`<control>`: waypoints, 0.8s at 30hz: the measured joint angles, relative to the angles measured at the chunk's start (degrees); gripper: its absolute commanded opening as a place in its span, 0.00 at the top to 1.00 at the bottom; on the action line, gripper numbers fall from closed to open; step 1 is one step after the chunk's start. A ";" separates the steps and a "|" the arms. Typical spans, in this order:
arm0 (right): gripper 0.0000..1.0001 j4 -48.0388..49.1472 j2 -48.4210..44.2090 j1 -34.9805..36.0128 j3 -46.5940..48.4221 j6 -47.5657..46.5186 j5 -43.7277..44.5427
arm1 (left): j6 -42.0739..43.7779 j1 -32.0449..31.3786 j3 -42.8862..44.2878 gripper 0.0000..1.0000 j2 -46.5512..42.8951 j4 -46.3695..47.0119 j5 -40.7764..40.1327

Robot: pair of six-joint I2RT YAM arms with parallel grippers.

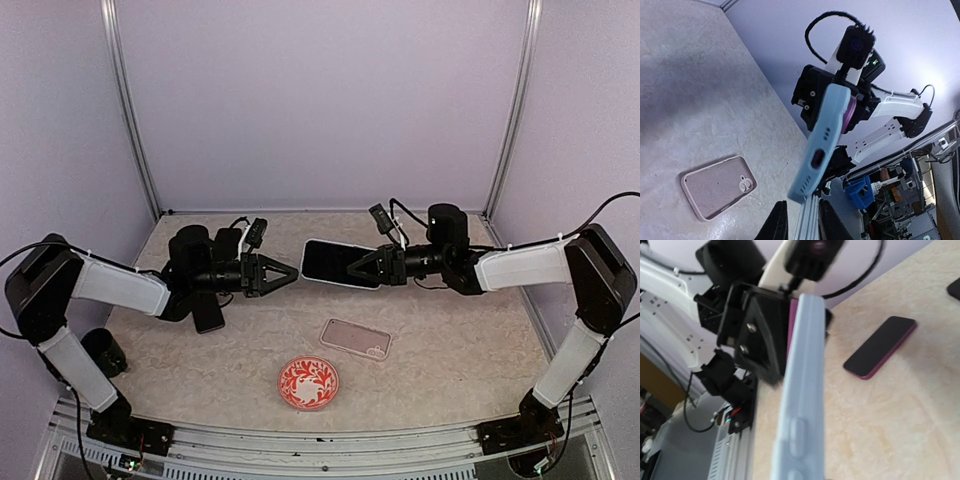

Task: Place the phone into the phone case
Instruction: Press the phone against the phone case.

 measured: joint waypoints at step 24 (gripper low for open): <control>1.00 -10.73 0.07 -0.33 2.60 -9.20 -3.85 | 1.95 4.61 4.42 0.23 -5.70 -5.64 2.89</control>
